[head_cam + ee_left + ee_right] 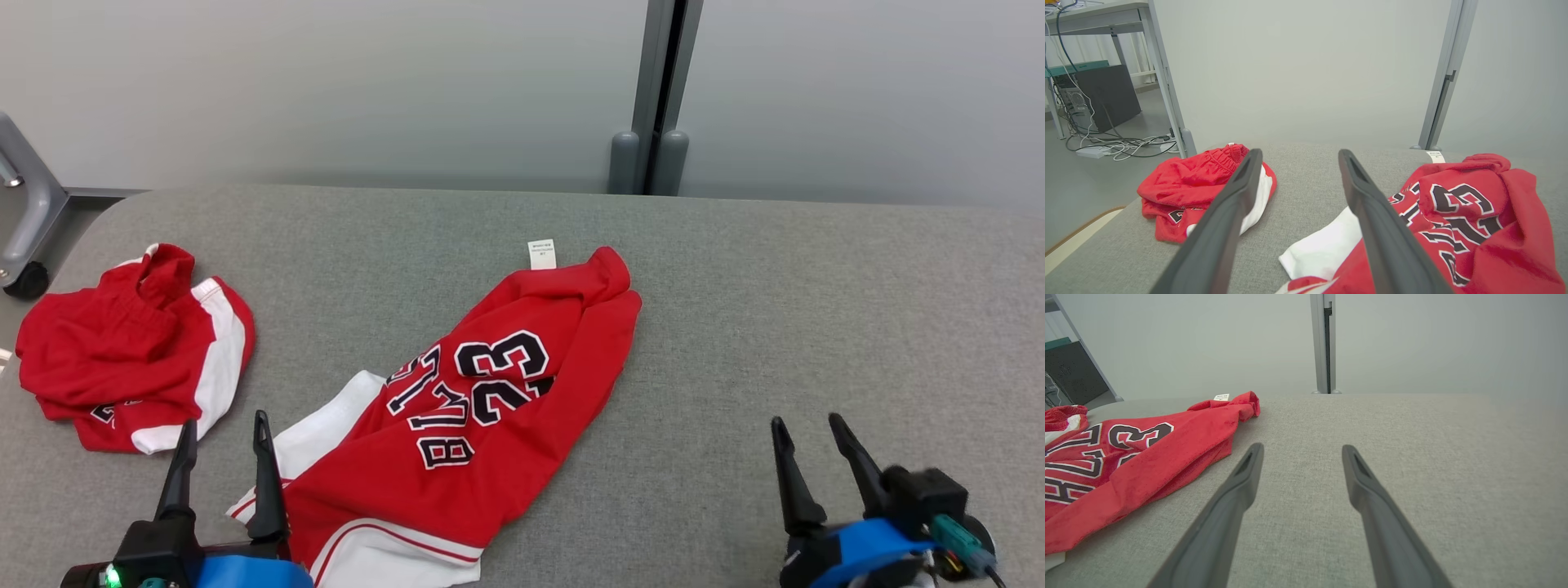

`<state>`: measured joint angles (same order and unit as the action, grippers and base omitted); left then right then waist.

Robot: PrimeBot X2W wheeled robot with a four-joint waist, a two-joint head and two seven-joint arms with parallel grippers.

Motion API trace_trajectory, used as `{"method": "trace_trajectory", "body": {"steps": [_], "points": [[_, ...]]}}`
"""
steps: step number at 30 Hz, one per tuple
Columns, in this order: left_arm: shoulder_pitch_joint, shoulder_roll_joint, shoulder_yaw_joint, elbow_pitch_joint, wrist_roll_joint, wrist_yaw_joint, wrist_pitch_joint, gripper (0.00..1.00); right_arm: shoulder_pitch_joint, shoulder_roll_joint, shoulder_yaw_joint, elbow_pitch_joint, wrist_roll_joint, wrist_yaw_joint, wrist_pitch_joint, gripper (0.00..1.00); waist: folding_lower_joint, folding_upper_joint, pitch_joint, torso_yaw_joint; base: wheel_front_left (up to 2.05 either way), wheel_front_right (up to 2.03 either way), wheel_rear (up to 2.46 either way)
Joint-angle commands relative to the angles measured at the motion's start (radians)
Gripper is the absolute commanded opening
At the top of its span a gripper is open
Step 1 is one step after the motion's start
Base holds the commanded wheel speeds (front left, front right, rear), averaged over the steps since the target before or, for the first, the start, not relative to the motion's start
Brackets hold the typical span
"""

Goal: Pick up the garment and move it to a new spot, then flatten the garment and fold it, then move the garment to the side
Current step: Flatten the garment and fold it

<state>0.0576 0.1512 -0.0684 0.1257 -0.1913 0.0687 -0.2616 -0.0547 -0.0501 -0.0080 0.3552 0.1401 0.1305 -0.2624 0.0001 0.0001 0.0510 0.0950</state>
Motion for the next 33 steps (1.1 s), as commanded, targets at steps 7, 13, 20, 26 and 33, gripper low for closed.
{"method": "trace_trajectory", "body": {"steps": [7, 13, 20, 26, 33], "points": [[-0.033, -0.036, 0.039, 0.023, 0.055, -0.054, -0.005, 1.0, -0.257, -0.042, 0.119, 0.133, 0.009, 0.0, 0.037, 1.0, -0.0001, -0.0001, 0.028, 0.034, 0.0, 0.0, 0.0], [-0.069, -0.071, 0.038, 0.033, 0.079, -0.081, -0.005, 1.0, -0.497, -0.063, 0.187, 0.319, 0.047, 0.0, 0.12, 1.0, -0.0001, -0.0001, 0.07, 0.098, 0.0, 0.0, 0.0], [-0.113, -0.092, 0.022, 0.038, 0.091, -0.098, -0.005, 1.0, -0.654, -0.097, 0.206, 0.561, 0.079, 0.0, 0.146, 1.0, -0.0001, -0.0001, 0.13, 0.178, 0.0, 0.0, 0.0], [-0.13, -0.101, 0.006, 0.036, 0.092, -0.097, -0.005, 1.0, -0.711, -0.081, 0.209, 0.726, 0.142, 0.0, 0.155, 1.0, -0.0001, -0.0001, 0.157, 0.217, 0.0, 0.0, 0.0], [-0.13, -0.102, -0.002, 0.031, 0.079, -0.082, -0.005, 1.0, -0.719, -0.052, 0.228, 0.76, 0.299, 0.0, 0.146, 0.0, -0.0001, -0.0001, 0.156, 0.214, 0.0, 0.0, 0.0]]}}
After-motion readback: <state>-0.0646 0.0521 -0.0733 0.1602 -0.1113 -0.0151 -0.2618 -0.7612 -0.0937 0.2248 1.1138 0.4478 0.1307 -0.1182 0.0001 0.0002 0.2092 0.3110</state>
